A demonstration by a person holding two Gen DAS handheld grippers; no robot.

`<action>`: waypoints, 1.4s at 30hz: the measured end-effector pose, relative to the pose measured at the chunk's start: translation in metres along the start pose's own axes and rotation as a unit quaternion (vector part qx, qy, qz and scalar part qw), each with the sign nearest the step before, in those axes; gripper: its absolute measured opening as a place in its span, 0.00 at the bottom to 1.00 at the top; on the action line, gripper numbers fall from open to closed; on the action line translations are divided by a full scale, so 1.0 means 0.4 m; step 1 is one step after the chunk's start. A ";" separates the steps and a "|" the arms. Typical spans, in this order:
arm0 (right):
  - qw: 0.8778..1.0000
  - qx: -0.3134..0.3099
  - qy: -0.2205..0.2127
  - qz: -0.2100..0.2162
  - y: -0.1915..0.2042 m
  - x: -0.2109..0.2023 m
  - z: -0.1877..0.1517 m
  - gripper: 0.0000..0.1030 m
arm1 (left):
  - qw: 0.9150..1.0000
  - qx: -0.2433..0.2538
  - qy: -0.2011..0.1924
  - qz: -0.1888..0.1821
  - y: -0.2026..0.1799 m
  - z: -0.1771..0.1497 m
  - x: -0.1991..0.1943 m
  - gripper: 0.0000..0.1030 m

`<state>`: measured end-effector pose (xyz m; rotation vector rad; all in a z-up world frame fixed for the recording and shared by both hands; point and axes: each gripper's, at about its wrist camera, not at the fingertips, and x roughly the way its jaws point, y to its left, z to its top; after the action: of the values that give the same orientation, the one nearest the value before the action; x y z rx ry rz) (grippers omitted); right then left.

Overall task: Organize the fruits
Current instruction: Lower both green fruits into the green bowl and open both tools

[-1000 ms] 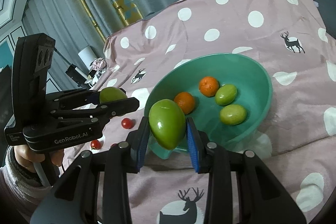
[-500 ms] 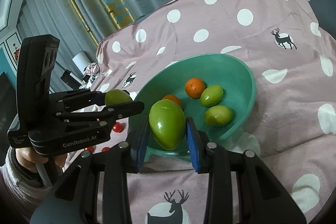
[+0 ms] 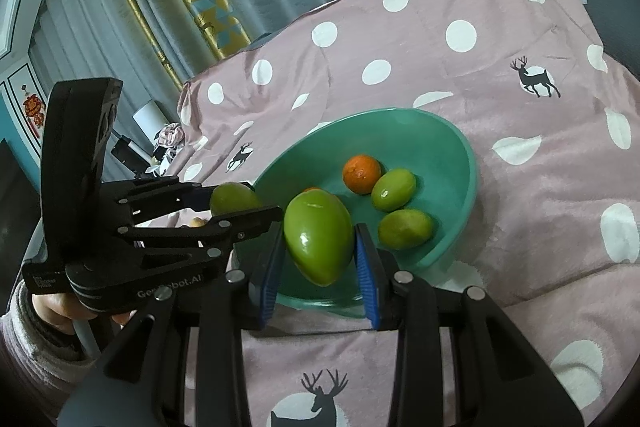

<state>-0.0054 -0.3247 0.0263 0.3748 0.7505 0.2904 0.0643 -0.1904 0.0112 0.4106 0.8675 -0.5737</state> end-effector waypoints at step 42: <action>0.999 -0.015 0.020 -0.029 0.004 0.028 0.002 0.36 | 1.000 0.014 0.016 0.012 -0.009 -0.005 0.046 0.36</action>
<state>0.0027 -0.3190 0.0208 0.3190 0.7942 0.2558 0.0704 -0.1975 -0.0051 0.4558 0.8859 -0.5583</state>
